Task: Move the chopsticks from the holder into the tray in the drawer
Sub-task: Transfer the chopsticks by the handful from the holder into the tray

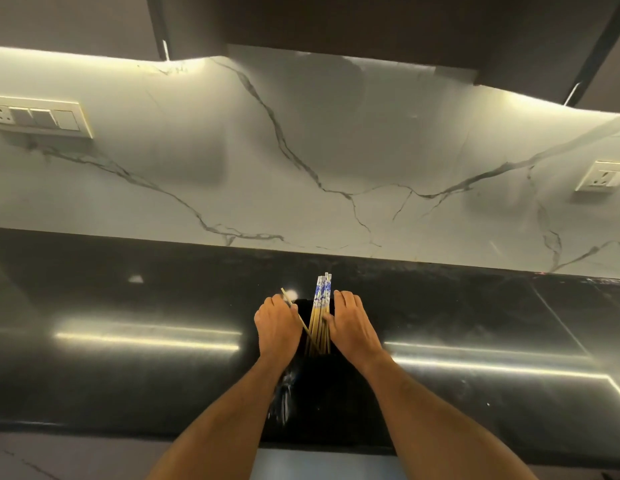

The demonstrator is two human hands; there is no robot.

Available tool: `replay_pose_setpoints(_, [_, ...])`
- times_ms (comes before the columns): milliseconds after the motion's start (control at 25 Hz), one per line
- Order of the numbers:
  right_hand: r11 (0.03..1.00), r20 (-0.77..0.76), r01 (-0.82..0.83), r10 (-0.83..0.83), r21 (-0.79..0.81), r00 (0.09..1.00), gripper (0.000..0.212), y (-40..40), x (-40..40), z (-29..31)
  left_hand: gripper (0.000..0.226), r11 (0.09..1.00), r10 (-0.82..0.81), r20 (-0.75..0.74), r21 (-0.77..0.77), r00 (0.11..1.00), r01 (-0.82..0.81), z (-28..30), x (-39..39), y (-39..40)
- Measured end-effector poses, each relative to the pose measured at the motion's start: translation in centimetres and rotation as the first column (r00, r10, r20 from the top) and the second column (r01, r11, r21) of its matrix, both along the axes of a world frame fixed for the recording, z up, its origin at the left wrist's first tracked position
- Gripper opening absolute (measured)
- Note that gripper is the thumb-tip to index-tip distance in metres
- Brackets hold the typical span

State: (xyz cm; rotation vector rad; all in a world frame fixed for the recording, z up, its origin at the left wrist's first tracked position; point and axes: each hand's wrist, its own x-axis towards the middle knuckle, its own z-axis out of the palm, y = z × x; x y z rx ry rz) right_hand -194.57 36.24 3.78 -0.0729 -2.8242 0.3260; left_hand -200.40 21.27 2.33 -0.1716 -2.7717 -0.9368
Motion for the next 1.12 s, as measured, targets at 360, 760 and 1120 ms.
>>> replay_pose_setpoints(360, [0.933,-0.042,0.149,-0.172,-0.327,0.984,0.024,0.0,-4.1,-1.6,0.008,0.991,-0.058,-0.059,0.116,0.997,0.065,-0.4,-2.6,2.8])
replay_pose_setpoints(760, [0.809,0.055,0.206,-0.211,-0.55,0.976,0.009,0.4,-5.7,-2.2,0.024,0.951,-0.199,0.007,0.243,0.98,0.192,-0.9,-2.8,4.6])
replay_pose_setpoints(1120, [0.778,0.047,0.126,-0.124,-0.616,0.991,0.017,0.3,-5.2,-2.1,0.011,0.937,-0.053,-0.023,0.344,0.998,0.058,-0.1,-2.4,4.5])
